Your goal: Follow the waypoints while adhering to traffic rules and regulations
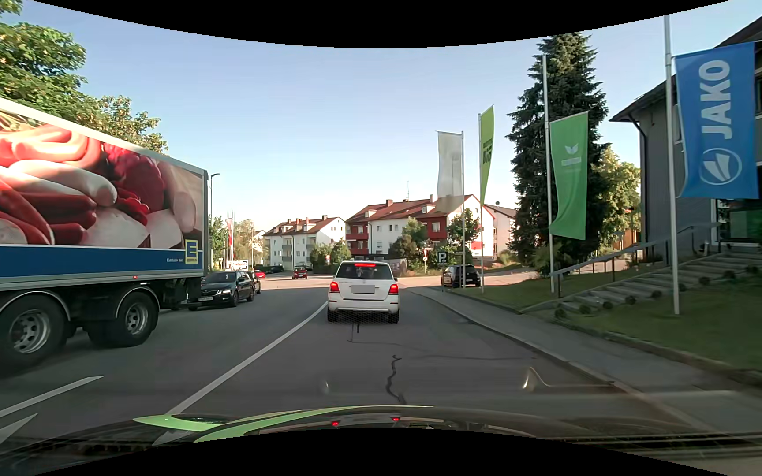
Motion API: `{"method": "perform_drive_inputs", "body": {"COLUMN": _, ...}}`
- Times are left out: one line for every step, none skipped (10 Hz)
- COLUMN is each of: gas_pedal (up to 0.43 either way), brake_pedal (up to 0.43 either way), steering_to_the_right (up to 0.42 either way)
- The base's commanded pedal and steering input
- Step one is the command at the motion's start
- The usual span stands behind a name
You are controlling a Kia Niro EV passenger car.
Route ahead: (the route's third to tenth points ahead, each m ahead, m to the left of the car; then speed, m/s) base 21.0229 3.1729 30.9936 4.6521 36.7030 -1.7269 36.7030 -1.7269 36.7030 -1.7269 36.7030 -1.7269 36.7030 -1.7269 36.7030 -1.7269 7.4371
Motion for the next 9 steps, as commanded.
{"method": "perform_drive_inputs", "body": {"gas_pedal": 0.000, "brake_pedal": 0.134, "steering_to_the_right": -0.054}}
{"method": "perform_drive_inputs", "body": {"gas_pedal": 0.000, "brake_pedal": 0.152, "steering_to_the_right": -0.045}}
{"method": "perform_drive_inputs", "body": {"gas_pedal": 0.000, "brake_pedal": 0.177, "steering_to_the_right": -0.034}}
{"method": "perform_drive_inputs", "body": {"gas_pedal": 0.000, "brake_pedal": 0.195, "steering_to_the_right": -0.018}}
{"method": "perform_drive_inputs", "body": {"gas_pedal": 0.000, "brake_pedal": 0.207, "steering_to_the_right": -0.008}}
{"method": "perform_drive_inputs", "body": {"gas_pedal": 0.000, "brake_pedal": 0.213, "steering_to_the_right": -0.002}}
{"method": "perform_drive_inputs", "body": {"gas_pedal": 0.000, "brake_pedal": 0.220, "steering_to_the_right": -0.002}}
{"method": "perform_drive_inputs", "body": {"gas_pedal": 0.000, "brake_pedal": 0.213, "steering_to_the_right": -0.003}}
{"method": "perform_drive_inputs", "body": {"gas_pedal": 0.000, "brake_pedal": 0.213, "steering_to_the_right": -0.003}}
